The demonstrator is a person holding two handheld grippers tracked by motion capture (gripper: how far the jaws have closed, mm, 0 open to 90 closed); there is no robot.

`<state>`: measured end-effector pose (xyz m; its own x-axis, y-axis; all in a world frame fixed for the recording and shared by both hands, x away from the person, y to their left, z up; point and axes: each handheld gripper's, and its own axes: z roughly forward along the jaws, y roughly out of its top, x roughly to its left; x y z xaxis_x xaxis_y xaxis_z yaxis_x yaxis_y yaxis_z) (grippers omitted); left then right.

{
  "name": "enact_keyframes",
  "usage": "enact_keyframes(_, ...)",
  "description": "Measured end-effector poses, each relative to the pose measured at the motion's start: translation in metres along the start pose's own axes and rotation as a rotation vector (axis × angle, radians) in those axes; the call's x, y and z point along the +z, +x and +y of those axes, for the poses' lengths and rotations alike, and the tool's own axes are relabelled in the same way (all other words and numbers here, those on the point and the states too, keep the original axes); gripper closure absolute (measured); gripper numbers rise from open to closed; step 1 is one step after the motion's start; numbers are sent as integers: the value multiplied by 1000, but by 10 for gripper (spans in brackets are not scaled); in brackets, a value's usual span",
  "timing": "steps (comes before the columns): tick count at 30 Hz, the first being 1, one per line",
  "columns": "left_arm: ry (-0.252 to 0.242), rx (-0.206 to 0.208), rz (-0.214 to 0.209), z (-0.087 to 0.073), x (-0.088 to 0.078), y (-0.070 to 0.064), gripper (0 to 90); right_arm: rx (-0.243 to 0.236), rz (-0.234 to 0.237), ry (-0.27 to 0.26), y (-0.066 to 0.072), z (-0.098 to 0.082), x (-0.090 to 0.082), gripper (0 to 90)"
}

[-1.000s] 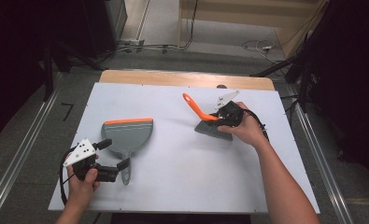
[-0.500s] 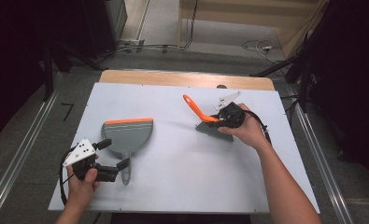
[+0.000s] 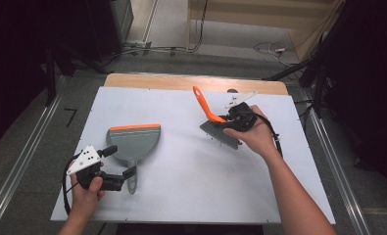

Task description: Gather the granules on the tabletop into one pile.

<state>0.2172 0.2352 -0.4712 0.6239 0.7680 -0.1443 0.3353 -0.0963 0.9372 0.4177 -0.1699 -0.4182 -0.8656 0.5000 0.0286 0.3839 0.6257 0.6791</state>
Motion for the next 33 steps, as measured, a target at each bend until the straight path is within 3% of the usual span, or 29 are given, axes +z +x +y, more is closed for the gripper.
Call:
enact_keyframes(4, 1, 0, -1, 0, 0, 0, 0, 169, -29, 22, 13, 4, 22, 676)
enact_keyframes(6, 1, -1, 0, 0, 0, 1, 0, 221, -38, 32, 13, 3, 34, 676)
enact_keyframes(9, 1, -2, 1, 0, -1, 1, 0, 258, -76, 76, 8, -2, 45, 677)
enact_keyframes(12, -4, -6, -1, -1, -2, 2, 0, 326, -94, 66, -2, -9, 43, 677)
enact_keyframes(17, 1, -1, 1, 0, -1, 1, 0, 363, -138, 69, -14, -15, 35, 677)
enact_keyframes(20, 1, 0, -1, 0, -1, 1, 0, 361, -155, 70, -16, -16, 32, 677)
enact_keyframes(31, 1, -1, -1, 0, -1, 1, 0, 320, -130, 0, -10, -9, 10, 677)
enact_keyframes(33, 1, -2, 1, 0, -1, 1, 0, 336, -138, -16, -12, -10, 5, 677)
